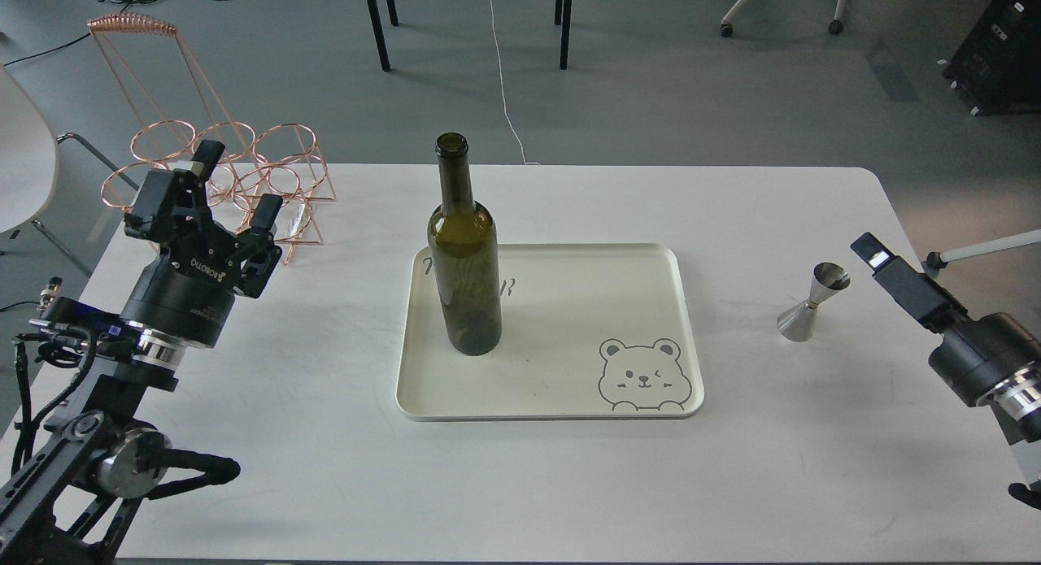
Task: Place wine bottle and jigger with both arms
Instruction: 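Withdraw the right gripper and reach the left gripper toward the bottle neck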
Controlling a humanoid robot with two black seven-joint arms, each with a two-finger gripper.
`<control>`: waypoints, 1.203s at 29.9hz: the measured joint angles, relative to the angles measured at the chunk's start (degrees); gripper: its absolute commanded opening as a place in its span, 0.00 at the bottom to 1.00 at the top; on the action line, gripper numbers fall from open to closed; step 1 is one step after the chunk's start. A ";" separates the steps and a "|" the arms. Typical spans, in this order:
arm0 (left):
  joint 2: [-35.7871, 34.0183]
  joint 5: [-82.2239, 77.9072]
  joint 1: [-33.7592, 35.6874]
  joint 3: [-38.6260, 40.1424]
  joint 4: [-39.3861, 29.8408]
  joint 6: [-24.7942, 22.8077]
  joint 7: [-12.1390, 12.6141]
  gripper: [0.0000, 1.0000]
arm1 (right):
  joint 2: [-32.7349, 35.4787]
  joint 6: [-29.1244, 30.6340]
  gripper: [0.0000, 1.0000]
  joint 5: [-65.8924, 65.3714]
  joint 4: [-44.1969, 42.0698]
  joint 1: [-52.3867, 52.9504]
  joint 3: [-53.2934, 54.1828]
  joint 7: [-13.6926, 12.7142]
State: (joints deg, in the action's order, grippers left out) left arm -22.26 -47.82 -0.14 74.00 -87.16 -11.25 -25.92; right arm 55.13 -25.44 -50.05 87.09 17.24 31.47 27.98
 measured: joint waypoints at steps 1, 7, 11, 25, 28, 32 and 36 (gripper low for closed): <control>-0.83 -0.04 0.00 0.00 -0.35 -0.03 -0.88 0.98 | -2.36 1.09 0.96 4.34 -0.18 1.54 -0.01 0.00; -4.47 -4.63 0.02 0.01 -2.94 -0.03 -2.05 0.98 | -9.94 12.41 0.97 25.72 -1.96 6.23 1.90 0.00; -6.36 -14.30 0.05 -0.37 -5.63 -0.05 -2.07 0.98 | -13.89 21.71 0.97 32.79 -3.93 6.20 3.40 0.00; -21.59 -59.22 11.19 -3.54 -9.05 -2.31 -2.10 0.98 | -18.54 33.89 0.98 37.59 -15.40 5.54 3.04 0.02; -23.21 -61.33 17.40 -9.75 -9.00 -2.44 -2.10 0.98 | -18.38 33.87 0.98 37.50 -15.40 5.52 3.15 0.02; -24.50 -61.68 27.11 -20.59 -8.56 -2.47 -2.11 0.98 | -18.10 33.79 0.98 37.49 -15.24 5.49 3.18 0.02; -24.32 -61.72 34.13 -26.30 -6.00 -2.47 -2.09 0.98 | -17.97 33.79 0.98 37.40 -15.06 5.30 3.25 0.02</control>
State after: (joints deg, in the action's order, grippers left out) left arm -46.58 -109.54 33.98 47.70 -93.15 -13.72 -28.01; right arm 37.16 8.34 -12.65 72.03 22.53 34.72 28.00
